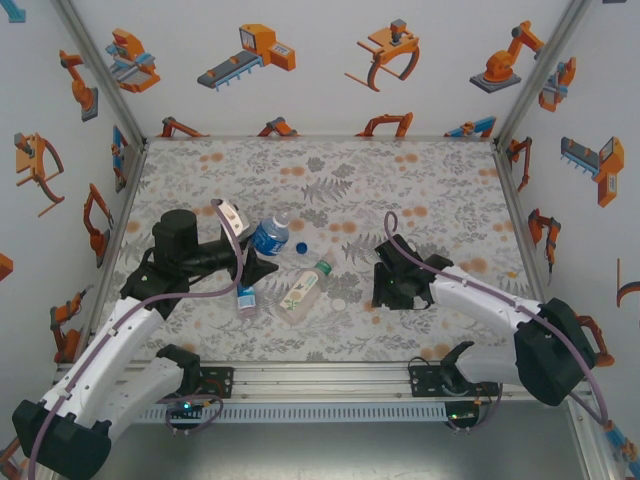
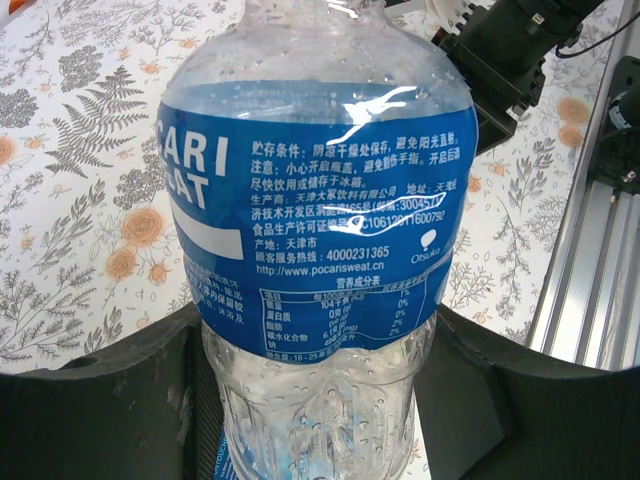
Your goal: Screw on the bottle caps
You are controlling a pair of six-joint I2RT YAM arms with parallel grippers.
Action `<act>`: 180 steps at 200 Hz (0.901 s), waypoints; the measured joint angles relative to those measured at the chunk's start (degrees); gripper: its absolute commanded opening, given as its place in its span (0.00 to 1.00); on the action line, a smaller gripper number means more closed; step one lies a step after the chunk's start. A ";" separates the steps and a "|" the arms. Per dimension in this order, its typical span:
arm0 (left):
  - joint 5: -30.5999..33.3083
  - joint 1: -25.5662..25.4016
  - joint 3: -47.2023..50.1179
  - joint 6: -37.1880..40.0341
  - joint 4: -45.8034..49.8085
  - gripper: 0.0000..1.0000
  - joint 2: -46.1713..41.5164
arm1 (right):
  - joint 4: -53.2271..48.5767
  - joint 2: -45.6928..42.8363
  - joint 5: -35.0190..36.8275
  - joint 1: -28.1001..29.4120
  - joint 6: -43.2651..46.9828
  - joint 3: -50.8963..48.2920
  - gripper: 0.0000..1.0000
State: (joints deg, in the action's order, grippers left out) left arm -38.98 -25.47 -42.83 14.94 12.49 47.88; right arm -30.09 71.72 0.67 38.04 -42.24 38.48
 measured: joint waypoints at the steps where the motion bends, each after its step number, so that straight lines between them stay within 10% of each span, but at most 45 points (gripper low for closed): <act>1: 0.00 0.00 0.00 0.00 0.00 0.00 0.00 | 0.02 0.00 -0.02 0.00 0.00 0.00 0.47; 180: -0.02 0.00 0.00 -0.02 0.00 0.00 0.31 | 0.35 1.31 -0.15 0.00 0.00 1.79 0.46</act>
State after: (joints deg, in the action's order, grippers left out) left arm -39.00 -25.47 -42.83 14.92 12.49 48.18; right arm -29.74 73.03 0.51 38.04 -42.24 40.27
